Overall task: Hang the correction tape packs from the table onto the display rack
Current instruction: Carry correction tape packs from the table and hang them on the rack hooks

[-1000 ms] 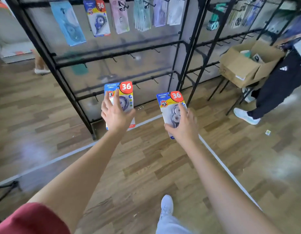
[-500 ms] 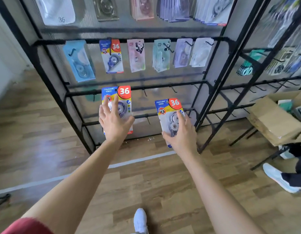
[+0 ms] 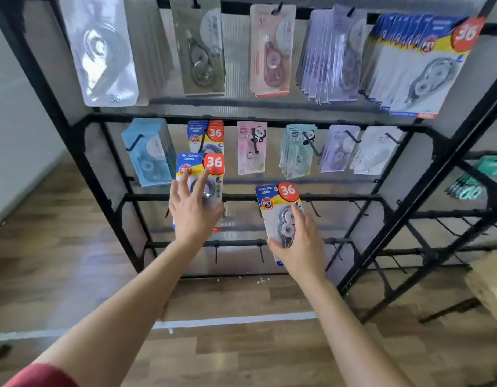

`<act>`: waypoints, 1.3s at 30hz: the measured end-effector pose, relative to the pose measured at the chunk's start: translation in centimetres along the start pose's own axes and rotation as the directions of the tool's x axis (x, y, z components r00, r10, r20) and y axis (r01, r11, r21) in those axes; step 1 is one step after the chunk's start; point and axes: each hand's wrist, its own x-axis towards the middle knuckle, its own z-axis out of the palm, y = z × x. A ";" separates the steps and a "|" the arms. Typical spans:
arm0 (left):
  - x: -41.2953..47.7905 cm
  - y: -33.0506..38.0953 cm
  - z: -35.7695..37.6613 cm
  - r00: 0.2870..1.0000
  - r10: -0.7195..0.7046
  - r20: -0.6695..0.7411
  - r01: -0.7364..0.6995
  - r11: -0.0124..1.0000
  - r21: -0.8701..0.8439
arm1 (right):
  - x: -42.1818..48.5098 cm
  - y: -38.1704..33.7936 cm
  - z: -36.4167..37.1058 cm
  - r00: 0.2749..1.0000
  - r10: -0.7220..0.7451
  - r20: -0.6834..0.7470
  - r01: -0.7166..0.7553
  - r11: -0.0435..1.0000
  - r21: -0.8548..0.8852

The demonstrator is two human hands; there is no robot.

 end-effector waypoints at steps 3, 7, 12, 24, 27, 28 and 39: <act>1.3 0.1 1.1 1.000 -0.015 -0.010 0.016 0.999 0.046 | 1.9 0.8 0.1 0.998 -0.052 0.031 0.051 0.999 0.019; 2.5 0.0 2.3 0.997 -0.066 -0.035 0.068 0.995 0.068 | 3.9 1.8 -0.3 0.993 -0.102 0.057 0.101 0.995 0.028; 3.6 -0.6 3.2 0.996 -0.087 -0.036 0.090 0.993 0.082 | 5.6 2.5 -0.4 0.983 -0.168 0.074 0.164 0.985 0.057; 10.2 -2.2 5.4 0.989 -0.088 0.118 0.072 0.989 0.130 | 6.1 2.5 1.9 0.987 -0.142 0.077 0.136 0.987 0.085; 12.0 -2.8 6.1 0.989 -0.063 0.131 0.051 0.994 0.095 | 6.4 1.8 2.8 0.992 -0.113 0.056 0.109 0.991 0.074; 12.6 -3.0 6.4 0.990 -0.052 0.133 0.042 0.996 0.080 | 6.5 1.4 3.2 0.993 -0.100 0.054 0.097 0.993 0.068; 15.9 -4.6 7.1 0.960 0.015 0.281 -0.082 0.970 0.228 | 7.3 -2.5 5.8 0.999 0.006 0.037 -0.006 1.000 -0.010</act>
